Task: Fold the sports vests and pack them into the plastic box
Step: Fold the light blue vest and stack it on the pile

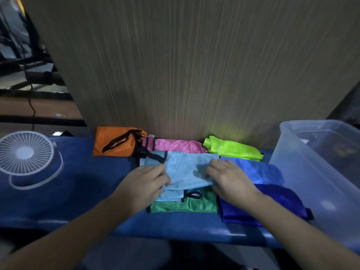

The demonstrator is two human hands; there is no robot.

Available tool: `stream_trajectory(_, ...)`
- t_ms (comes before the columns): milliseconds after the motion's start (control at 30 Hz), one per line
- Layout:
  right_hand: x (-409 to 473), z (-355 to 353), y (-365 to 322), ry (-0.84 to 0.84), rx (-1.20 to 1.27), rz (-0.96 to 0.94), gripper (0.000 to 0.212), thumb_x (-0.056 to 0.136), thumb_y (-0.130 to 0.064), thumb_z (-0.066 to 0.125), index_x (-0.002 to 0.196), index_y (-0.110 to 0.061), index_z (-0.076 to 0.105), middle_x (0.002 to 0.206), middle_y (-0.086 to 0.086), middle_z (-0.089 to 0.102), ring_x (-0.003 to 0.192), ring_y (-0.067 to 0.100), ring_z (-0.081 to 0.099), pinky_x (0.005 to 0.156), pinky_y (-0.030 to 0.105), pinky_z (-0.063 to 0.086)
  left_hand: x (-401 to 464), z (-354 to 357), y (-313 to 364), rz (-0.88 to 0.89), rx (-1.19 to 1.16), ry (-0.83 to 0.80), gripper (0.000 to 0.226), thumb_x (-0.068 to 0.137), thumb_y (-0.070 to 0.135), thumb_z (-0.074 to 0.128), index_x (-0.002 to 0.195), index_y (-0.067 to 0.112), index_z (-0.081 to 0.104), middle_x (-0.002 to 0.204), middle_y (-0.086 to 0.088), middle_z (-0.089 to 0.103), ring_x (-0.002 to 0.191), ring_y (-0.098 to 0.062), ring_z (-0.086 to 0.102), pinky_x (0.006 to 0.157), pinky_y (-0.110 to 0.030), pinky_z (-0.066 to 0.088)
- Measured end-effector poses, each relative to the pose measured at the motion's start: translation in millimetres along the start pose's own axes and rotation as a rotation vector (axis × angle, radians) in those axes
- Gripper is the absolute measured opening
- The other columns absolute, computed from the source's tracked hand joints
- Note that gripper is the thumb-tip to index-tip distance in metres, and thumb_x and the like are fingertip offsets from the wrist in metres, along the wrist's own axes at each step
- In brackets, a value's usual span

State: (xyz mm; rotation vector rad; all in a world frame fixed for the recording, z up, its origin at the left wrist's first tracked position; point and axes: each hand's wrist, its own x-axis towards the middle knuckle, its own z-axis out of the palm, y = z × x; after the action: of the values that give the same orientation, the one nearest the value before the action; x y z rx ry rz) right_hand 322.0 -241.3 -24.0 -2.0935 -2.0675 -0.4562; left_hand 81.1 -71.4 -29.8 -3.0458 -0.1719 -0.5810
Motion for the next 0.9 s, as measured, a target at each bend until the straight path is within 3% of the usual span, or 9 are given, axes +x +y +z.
stream_trajectory(67, -9, 9, -3, -0.078, -0.042, -0.001, 0.043, 0.059, -0.02, 0.075, 0.097, -0.02, 0.057, 0.093, 0.0, 0.057, 0.081, 0.024, 0.059, 0.066, 0.035, 0.05, -12, 6, 0, -0.016, -0.034, -0.031, 0.016, 0.089, 0.042, 0.065, 0.1, 0.031, 0.067, 0.095, 0.013, 0.054, 0.083, -0.007, 0.054, 0.072, -0.023, 0.042)
stream_trajectory(167, -20, 15, -1, -0.185, -0.028, 0.002, 0.037, 0.071, -0.037, 0.059, 0.106, -0.024, 0.055, 0.1, -0.003, 0.055, 0.089, 0.021, 0.06, 0.072, 0.035, 0.049, -22, 7, 1, -0.08, -0.101, -0.076, 0.035, 0.093, 0.06, 0.048, 0.107, 0.035, 0.069, 0.099, 0.019, 0.056, 0.09, -0.001, 0.052, 0.08, -0.018, 0.037)
stream_trajectory(300, -5, 4, 8, -0.245, 0.153, 0.077, 0.045, 0.084, -0.059, 0.04, 0.11, -0.028, 0.06, 0.107, -0.007, 0.055, 0.103, 0.017, 0.055, 0.088, 0.036, 0.041, -2, -9, -7, -0.172, -0.269, -0.04, 0.035, 0.097, 0.057, 0.042, 0.096, 0.035, 0.069, 0.094, 0.021, 0.06, 0.092, 0.001, 0.052, 0.082, -0.019, 0.038)
stream_trajectory(367, 13, 0, 15, -0.175, 0.241, 0.137, 0.041, 0.088, -0.055, 0.038, 0.109, -0.028, 0.061, 0.106, -0.008, 0.057, 0.104, 0.017, 0.055, 0.088, 0.035, 0.039, 20, -16, -18, -0.216, -0.307, 0.036, 0.027, 0.098, 0.052, 0.048, 0.095, 0.034, 0.068, 0.095, 0.02, 0.061, 0.093, -0.001, 0.053, 0.086, -0.028, 0.043)
stream_trajectory(433, 34, 4, 23, -0.129, 0.247, 0.179, 0.028, 0.092, -0.039, 0.05, 0.113, -0.024, 0.063, 0.109, -0.005, 0.06, 0.107, 0.02, 0.055, 0.087, 0.035, 0.039, 46, -15, -33, -0.304, -0.29, 0.033, 0.019, 0.096, 0.044, 0.059, 0.106, 0.031, 0.068, 0.106, 0.017, 0.062, 0.103, -0.008, 0.054, 0.094, -0.036, 0.044)
stream_trajectory(500, 55, 11, 29, -0.16, 0.228, 0.222, 0.028, 0.092, -0.025, 0.057, 0.12, -0.023, 0.063, 0.115, -0.003, 0.061, 0.111, 0.022, 0.055, 0.089, 0.035, 0.038, 72, -11, -46, -0.429, -0.237, -0.119, 0.036, 0.094, 0.046, 0.063, 0.126, 0.029, 0.062, 0.125, 0.01, 0.059, 0.121, -0.015, 0.049, 0.104, -0.038, 0.039)
stream_trajectory(633, 84, 21, 40, -0.311, 0.182, 0.273, 0.042, 0.092, -0.031, 0.059, 0.134, -0.026, 0.056, 0.128, -0.001, 0.06, 0.121, 0.024, 0.05, 0.097, 0.038, 0.035, 103, 8, -67, -0.509, -0.225, -0.472, 0.069, 0.09, 0.055, 0.064, 0.148, 0.024, 0.044, 0.149, 0.002, 0.052, 0.139, -0.022, 0.044, 0.116, -0.042, 0.031)
stream_trajectory(733, 90, 26, 44, -0.379, 0.18, 0.258, 0.044, 0.092, -0.032, 0.06, 0.136, -0.028, 0.055, 0.126, -0.004, 0.062, 0.119, 0.024, 0.048, 0.098, 0.038, 0.033, 106, 12, -72, -0.512, -0.269, -0.542, 0.065, 0.085, 0.053, 0.072, 0.14, 0.022, 0.055, 0.143, 0.002, 0.057, 0.131, -0.019, 0.052, 0.112, -0.038, 0.037)
stream_trajectory(900, 90, 25, 43, -0.345, 0.234, 0.24, 0.041, 0.087, -0.028, 0.066, 0.127, -0.03, 0.06, 0.118, -0.007, 0.064, 0.115, 0.021, 0.047, 0.095, 0.036, 0.031, 99, 10, -69, -0.474, -0.302, -0.427, 0.037, 0.078, 0.046, 0.081, 0.106, 0.03, 0.063, 0.114, 0.01, 0.063, 0.109, -0.014, 0.058, 0.092, -0.034, 0.043)
